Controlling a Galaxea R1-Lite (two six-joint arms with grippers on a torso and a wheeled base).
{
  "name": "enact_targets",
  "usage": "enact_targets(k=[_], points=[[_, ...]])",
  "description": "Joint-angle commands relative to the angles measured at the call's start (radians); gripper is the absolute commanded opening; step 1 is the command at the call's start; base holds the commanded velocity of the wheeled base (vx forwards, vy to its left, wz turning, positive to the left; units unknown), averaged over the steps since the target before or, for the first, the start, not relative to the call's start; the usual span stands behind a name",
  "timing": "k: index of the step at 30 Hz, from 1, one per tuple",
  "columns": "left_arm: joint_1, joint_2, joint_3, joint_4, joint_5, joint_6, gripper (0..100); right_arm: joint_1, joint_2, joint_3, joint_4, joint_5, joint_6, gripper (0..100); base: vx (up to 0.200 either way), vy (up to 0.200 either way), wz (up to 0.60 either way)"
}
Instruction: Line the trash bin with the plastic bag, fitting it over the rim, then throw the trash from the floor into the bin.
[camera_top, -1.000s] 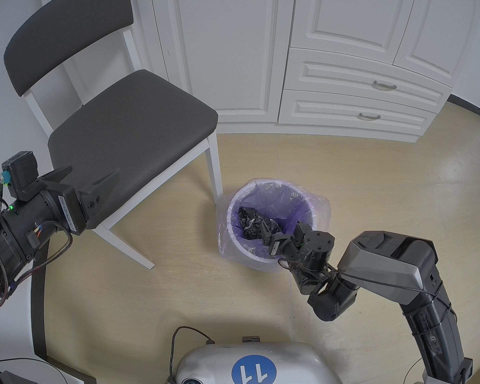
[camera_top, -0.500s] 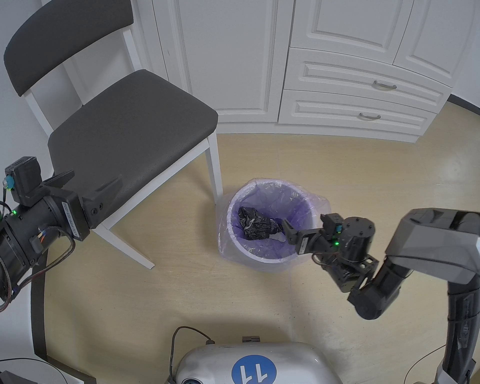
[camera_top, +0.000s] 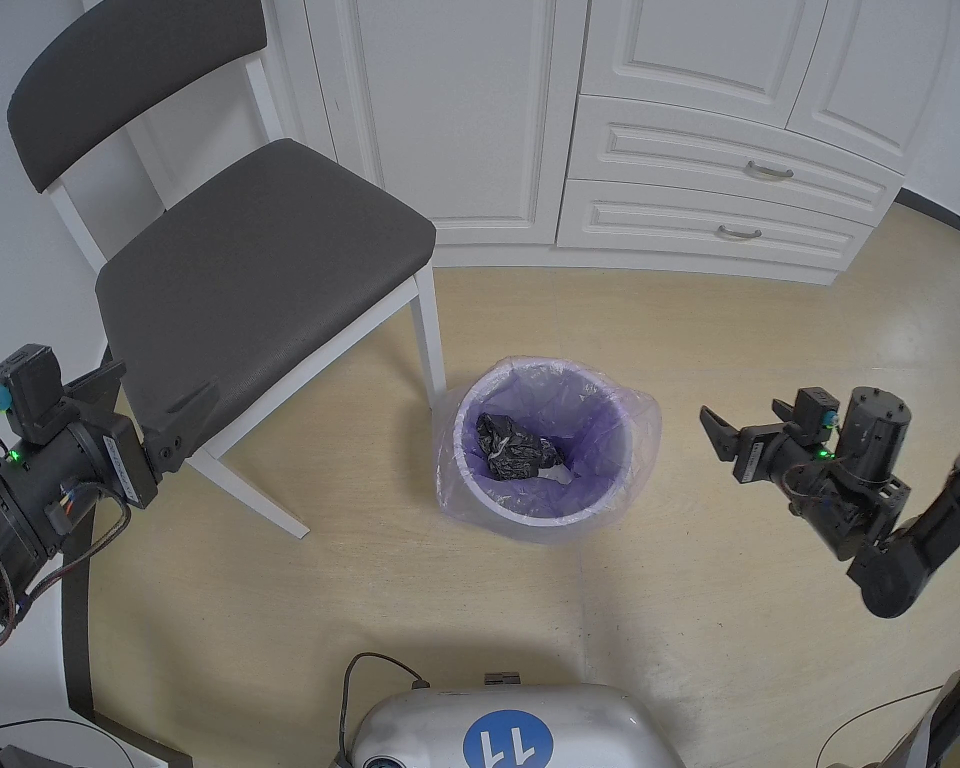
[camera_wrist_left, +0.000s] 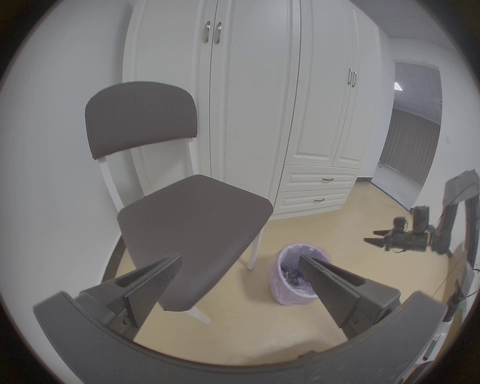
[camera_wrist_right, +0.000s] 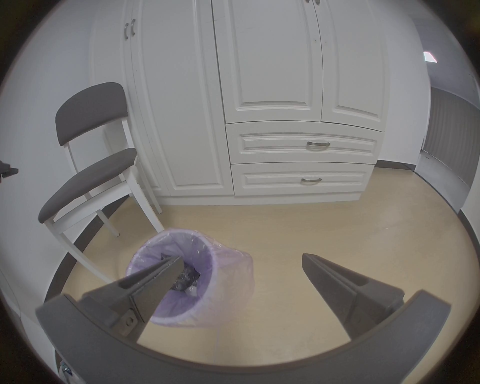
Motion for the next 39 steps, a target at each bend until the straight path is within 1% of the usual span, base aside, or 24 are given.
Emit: enact_targets(k=[1, 3, 4, 5, 7, 8, 9, 10, 11, 13, 14, 16, 18, 19, 21, 24, 27, 30, 33, 36, 37, 39], points=[[0.095, -0.113, 0.043, -0.021, 0.004, 0.102, 100, 0.000, -0.336, 0.053, 0.230, 0.006, 0.037, 100, 0.000, 0.000, 0.00], [0.108, -0.135, 0.051, -0.032, 0.004, 0.123, 100, 0.026, -0.382, 0.051, 0.276, 0.003, 0.056, 100, 0.000, 0.000, 0.00], [0.118, -0.167, 0.057, -0.039, 0.004, 0.145, 100, 0.048, -0.448, 0.051, 0.325, -0.005, 0.082, 100, 0.000, 0.000, 0.00], [0.123, -0.186, 0.060, -0.038, 0.004, 0.151, 100, 0.051, -0.480, 0.051, 0.343, -0.006, 0.086, 100, 0.000, 0.000, 0.00], [0.128, -0.229, 0.071, -0.032, 0.004, 0.155, 100, 0.053, -0.562, 0.059, 0.363, -0.011, 0.091, 100, 0.000, 0.000, 0.00], [0.128, -0.229, 0.071, -0.032, 0.004, 0.155, 100, 0.053, -0.562, 0.059, 0.363, -0.011, 0.091, 100, 0.000, 0.000, 0.00], [0.132, -0.259, 0.075, -0.024, 0.002, 0.154, 100, 0.053, -0.640, 0.070, 0.366, -0.023, 0.091, 100, 0.000, 0.000, 0.00], [0.134, -0.265, 0.075, -0.022, 0.002, 0.154, 100, 0.051, -0.665, 0.074, 0.366, -0.029, 0.091, 100, 0.000, 0.000, 0.00], [0.140, -0.284, 0.082, -0.021, 0.002, 0.154, 100, 0.043, -0.731, 0.080, 0.368, -0.042, 0.090, 100, 0.000, 0.000, 0.00], [0.148, -0.293, 0.088, -0.024, 0.002, 0.152, 100, 0.039, -0.777, 0.085, 0.369, -0.048, 0.090, 100, 0.000, 0.000, 0.00], [0.158, -0.302, 0.092, -0.033, 0.002, 0.152, 100, 0.033, -0.832, 0.087, 0.383, -0.052, 0.088, 100, 0.000, 0.000, 0.00], [0.171, -0.308, 0.094, -0.038, 0.002, 0.154, 100, 0.019, -0.892, 0.082, 0.409, -0.055, 0.088, 100, 0.000, 0.000, 0.00], [0.195, -0.322, 0.083, -0.039, 0.001, 0.157, 100, -0.009, -0.994, 0.061, 0.463, -0.057, 0.085, 100, 0.000, 0.000, 0.00], [0.197, -0.324, 0.083, -0.039, 0.001, 0.158, 100, -0.010, -1.001, 0.059, 0.466, -0.057, 0.085, 100, 0.000, 0.000, 0.00], [0.203, -0.353, 0.071, -0.041, 0.001, 0.171, 100, -0.036, -1.096, 0.024, 0.518, -0.055, 0.083, 100, 0.000, 0.000, 0.00], [0.203, -0.390, 0.066, -0.041, 0.001, 0.187, 100, -0.067, -1.171, -0.021, 0.561, -0.049, 0.083, 100, 0.000, 0.000, 0.00], [0.204, -0.410, 0.060, -0.044, 0.002, 0.194, 100, -0.089, -1.206, -0.041, 0.573, -0.046, 0.083, 100, 0.000, 0.000, 0.00], [0.223, -0.463, 0.046, -0.059, 0.004, 0.187, 100, -0.142, -1.272, -0.053, 0.578, -0.045, 0.083, 100, 0.000, 0.000, 0.00], [0.241, -0.508, 0.039, -0.065, 0.004, 0.187, 100, -0.174, -1.330, -0.047, 0.596, -0.045, 0.083, 100, 0.000, 0.000, 0.00], [0.252, -0.537, 0.031, -0.064, 0.004, 0.189, 100, -0.202, -1.390, -0.056, 0.653, -0.045, 0.083, 100, 0.000, 0.000, 0.00], [0.272, -0.560, 0.025, -0.059, 0.002, 0.192, 100, -0.225, -1.451, -0.070, 0.718, -0.042, 0.083, 100, 0.000, 0.000, 0.00], [0.292, -0.581, 0.020, -0.059, 0.001, 0.192, 100, -0.242, -1.516, -0.079, 0.782, -0.042, 0.083, 100, 0.000, 0.000, 0.00]])
